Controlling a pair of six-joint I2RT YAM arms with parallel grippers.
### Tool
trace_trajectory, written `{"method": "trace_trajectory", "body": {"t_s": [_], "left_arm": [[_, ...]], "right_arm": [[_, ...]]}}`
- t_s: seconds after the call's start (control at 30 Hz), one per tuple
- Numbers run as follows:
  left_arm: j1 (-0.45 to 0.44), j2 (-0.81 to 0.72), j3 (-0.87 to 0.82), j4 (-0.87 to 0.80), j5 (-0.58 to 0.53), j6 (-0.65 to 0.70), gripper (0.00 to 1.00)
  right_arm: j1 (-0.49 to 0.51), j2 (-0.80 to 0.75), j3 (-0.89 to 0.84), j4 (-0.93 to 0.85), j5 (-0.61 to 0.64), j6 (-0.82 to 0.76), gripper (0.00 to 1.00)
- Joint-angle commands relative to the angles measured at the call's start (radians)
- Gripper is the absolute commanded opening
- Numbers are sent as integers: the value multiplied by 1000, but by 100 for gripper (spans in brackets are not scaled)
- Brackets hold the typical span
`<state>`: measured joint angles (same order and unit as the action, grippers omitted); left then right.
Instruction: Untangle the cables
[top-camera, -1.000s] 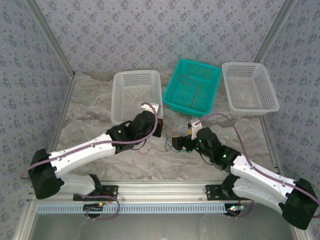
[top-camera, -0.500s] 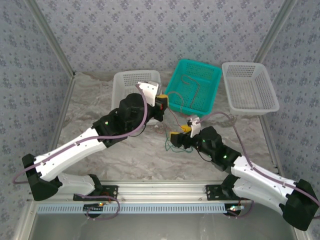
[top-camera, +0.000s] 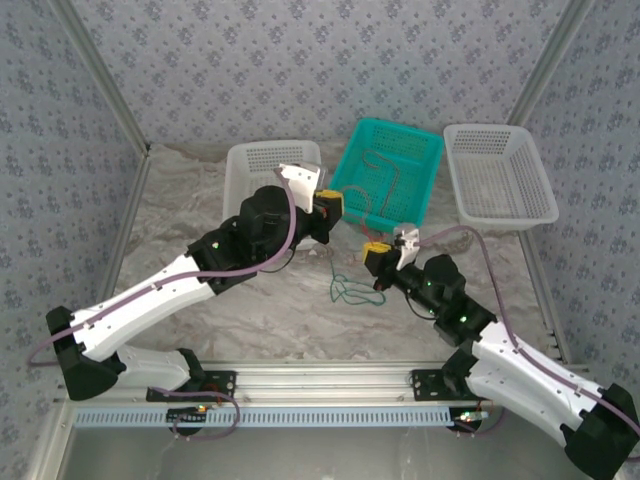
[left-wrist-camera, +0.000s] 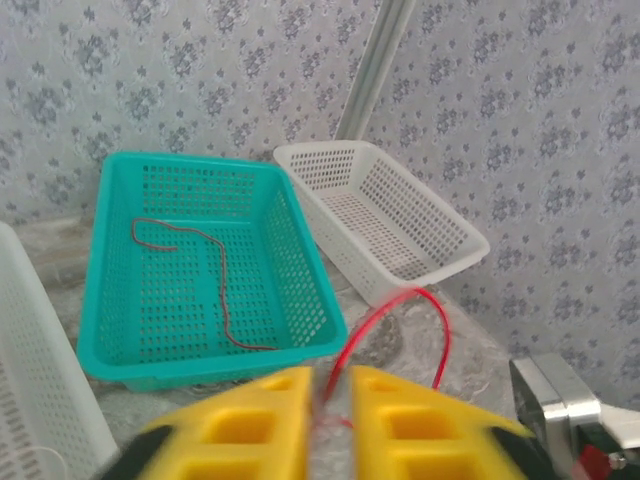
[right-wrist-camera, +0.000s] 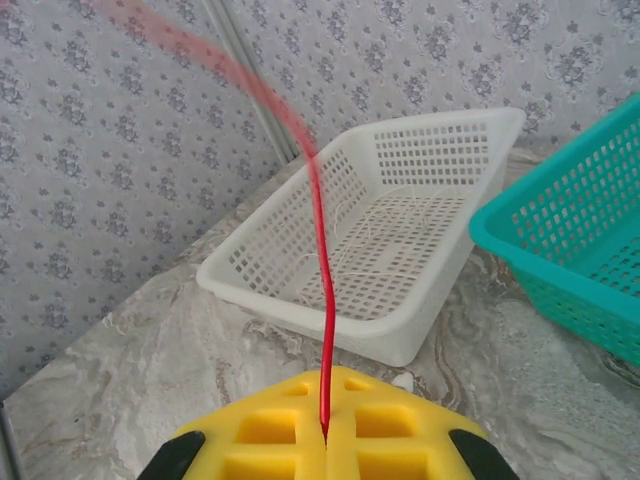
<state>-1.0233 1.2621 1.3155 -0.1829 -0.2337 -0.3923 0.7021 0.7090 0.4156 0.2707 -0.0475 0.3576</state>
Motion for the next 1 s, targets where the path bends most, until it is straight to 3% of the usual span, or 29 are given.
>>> {"method": "trace_trajectory", "body": {"t_s": [0.0, 0.1, 0.2, 0.33, 0.47, 0.7, 0.73, 0.83, 0.97], "left_arm": [[-8, -24, -9, 23, 2, -7, 41], [-8, -43, -26, 23, -11, -3, 58], [-8, -74, -67, 32, -16, -16, 60], [-7, -121, -144, 33, -6, -41, 61], [-8, -162, -206, 5, -11, -84, 64], [-8, -203, -273, -94, -51, -155, 71], [-8, -206, -280, -103, -52, -162, 71], [-8, -207, -299, -120, -50, -178, 71], [-8, -202, -331, -126, -48, -195, 71]], "right_arm": [[-28, -16, 45, -36, 49, -17, 0], [-106, 18, 112, -86, 100, -19, 0], [-244, 108, 218, -130, 77, -6, 0], [-426, 291, 387, -90, -74, 29, 0], [-496, 516, 582, -153, -56, 36, 0], [-557, 850, 722, -46, -147, 46, 0], [-559, 893, 756, -68, -168, 50, 2], [-561, 968, 831, -123, -192, 83, 24], [-549, 892, 797, -126, -144, 101, 37]]}}
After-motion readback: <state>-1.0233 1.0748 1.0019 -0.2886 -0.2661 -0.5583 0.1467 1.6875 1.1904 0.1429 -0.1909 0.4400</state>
